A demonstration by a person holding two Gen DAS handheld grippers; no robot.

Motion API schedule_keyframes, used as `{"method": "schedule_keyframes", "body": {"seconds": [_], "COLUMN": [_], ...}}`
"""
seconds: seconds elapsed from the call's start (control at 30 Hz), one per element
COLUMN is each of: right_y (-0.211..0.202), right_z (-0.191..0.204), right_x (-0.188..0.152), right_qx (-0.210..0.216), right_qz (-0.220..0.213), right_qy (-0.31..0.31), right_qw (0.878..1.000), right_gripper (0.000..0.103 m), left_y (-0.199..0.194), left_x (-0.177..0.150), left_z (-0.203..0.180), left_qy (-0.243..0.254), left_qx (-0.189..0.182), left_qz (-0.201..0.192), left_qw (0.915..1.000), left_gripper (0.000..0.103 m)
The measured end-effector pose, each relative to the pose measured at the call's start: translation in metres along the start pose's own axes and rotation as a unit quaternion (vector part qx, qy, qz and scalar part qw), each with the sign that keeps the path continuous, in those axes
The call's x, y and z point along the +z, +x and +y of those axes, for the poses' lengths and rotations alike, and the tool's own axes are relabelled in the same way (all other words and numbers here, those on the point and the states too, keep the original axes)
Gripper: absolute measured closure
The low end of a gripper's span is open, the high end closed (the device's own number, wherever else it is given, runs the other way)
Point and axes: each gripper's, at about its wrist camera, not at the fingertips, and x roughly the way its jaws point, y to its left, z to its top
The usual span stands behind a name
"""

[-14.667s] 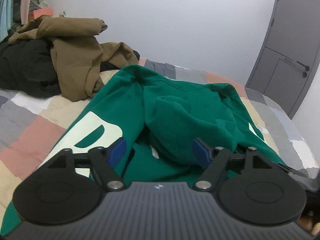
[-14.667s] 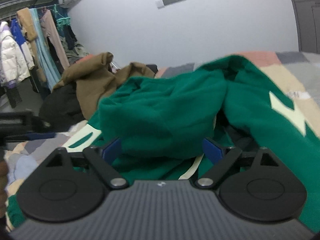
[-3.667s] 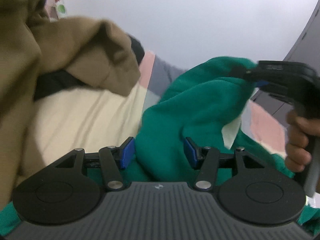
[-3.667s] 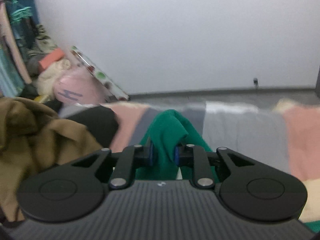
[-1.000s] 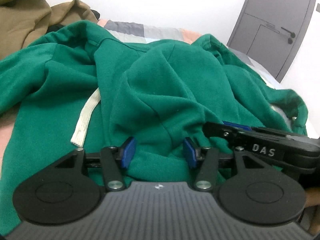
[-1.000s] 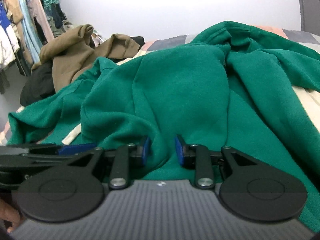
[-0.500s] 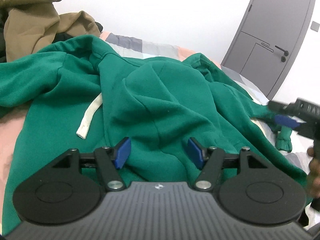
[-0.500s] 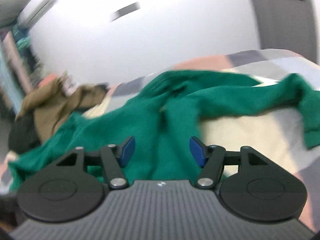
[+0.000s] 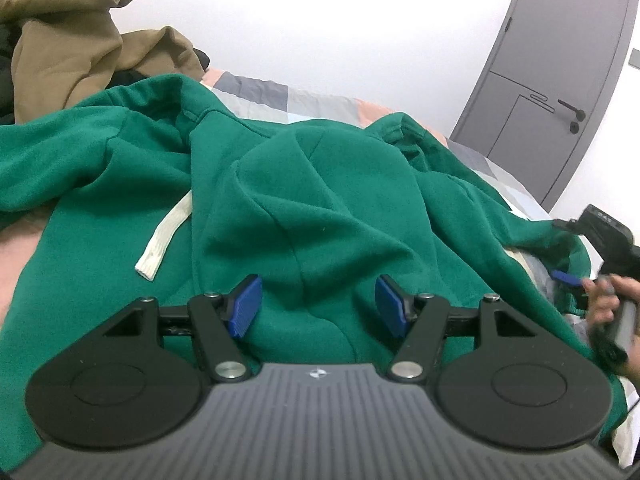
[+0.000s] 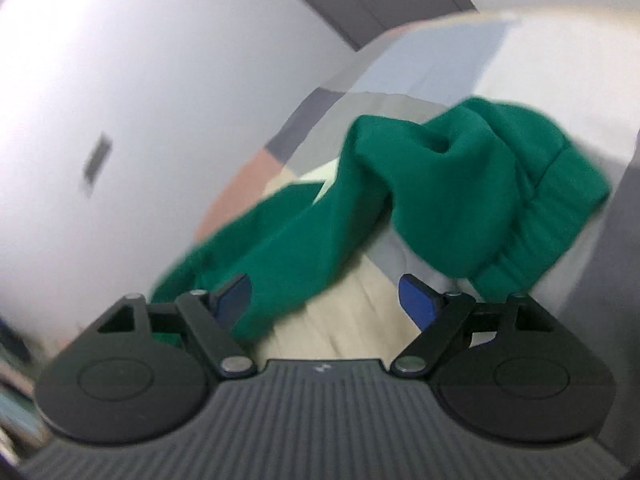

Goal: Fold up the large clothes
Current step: 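Grasp the sleeve cuff with the right gripper and lift it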

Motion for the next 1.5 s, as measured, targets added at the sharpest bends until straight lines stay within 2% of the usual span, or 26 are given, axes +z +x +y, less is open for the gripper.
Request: {"method": "schedule_keyframes", "body": {"seconds": [0.1,0.17,0.3,0.4,0.53,0.6,0.67,0.77,0.9,0.97,1.13,1.27,1.4,1.47,1.5], "right_y": [0.023,0.040,0.054,0.053,0.056,0.058,0.054,0.043,0.026,0.026,0.041,0.064,0.080,0.089,0.093], "right_z": [-0.020,-0.031,-0.045,-0.050,-0.047,-0.040,-0.037,-0.027,-0.026,-0.031,-0.075,-0.097,-0.102,-0.101,-0.101], "right_x": [0.010,0.017,0.032,0.041,0.058,0.072,0.094,0.125,0.149,0.149,0.130,0.121,0.125,0.134,0.140], "right_qx": [0.017,0.027,0.035,0.014,-0.035,-0.048,-0.041,-0.004,0.052,0.031,-0.020,-0.043,-0.056,-0.074,-0.084], "right_qz": [-0.014,-0.009,-0.043,-0.079,-0.100,-0.113,-0.135,-0.164,-0.183,-0.181,-0.102,-0.073,-0.100,-0.114,-0.121], "right_qy": [0.058,0.100,0.195,0.263,0.304,0.293,0.252,0.200,0.156,0.147,0.213,0.241,0.214,0.184,0.173], "right_qw": [0.998,0.995,0.979,0.961,0.947,0.948,0.957,0.966,0.969,0.972,0.972,0.967,0.970,0.973,0.974], "right_gripper": [0.020,0.020,0.020,0.021,0.021,0.021,0.021,0.018,0.019,0.019,0.019,0.019,0.023,0.033,0.043], "left_y": [0.003,0.006,0.015,0.023,0.030,0.033,0.034,0.036,0.036,0.037,0.036,0.037,0.041,0.043,0.043], "left_x": [-0.002,-0.002,-0.001,0.000,0.002,0.003,0.005,0.006,0.005,0.005,0.004,0.002,0.002,0.003,0.004], "left_z": [0.002,0.004,0.007,0.010,0.012,0.013,0.014,0.017,0.016,0.015,0.014,0.013,0.011,0.011,0.011], "left_qy": [0.000,-0.006,-0.020,-0.029,-0.034,-0.039,-0.044,-0.052,-0.049,-0.046,-0.039,-0.031,-0.025,-0.031,-0.034], "left_qx": [0.003,0.003,0.004,0.005,0.003,0.002,0.001,-0.001,-0.001,0.002,0.005,0.009,0.015,0.017,0.018], "left_qz": [0.004,0.009,0.014,0.017,0.018,0.019,0.017,0.016,0.016,0.015,0.015,0.015,0.015,0.016,0.016], "left_qw": [1.0000,0.9999,0.9997,0.9994,0.9992,0.9991,0.9989,0.9985,0.9987,0.9988,0.9991,0.9994,0.9995,0.9992,0.9991], "left_gripper": [0.035,0.035,0.035,0.035,0.035,0.035,0.035,0.035,0.035,0.035,0.035,0.035,0.035,0.035,0.035]}}
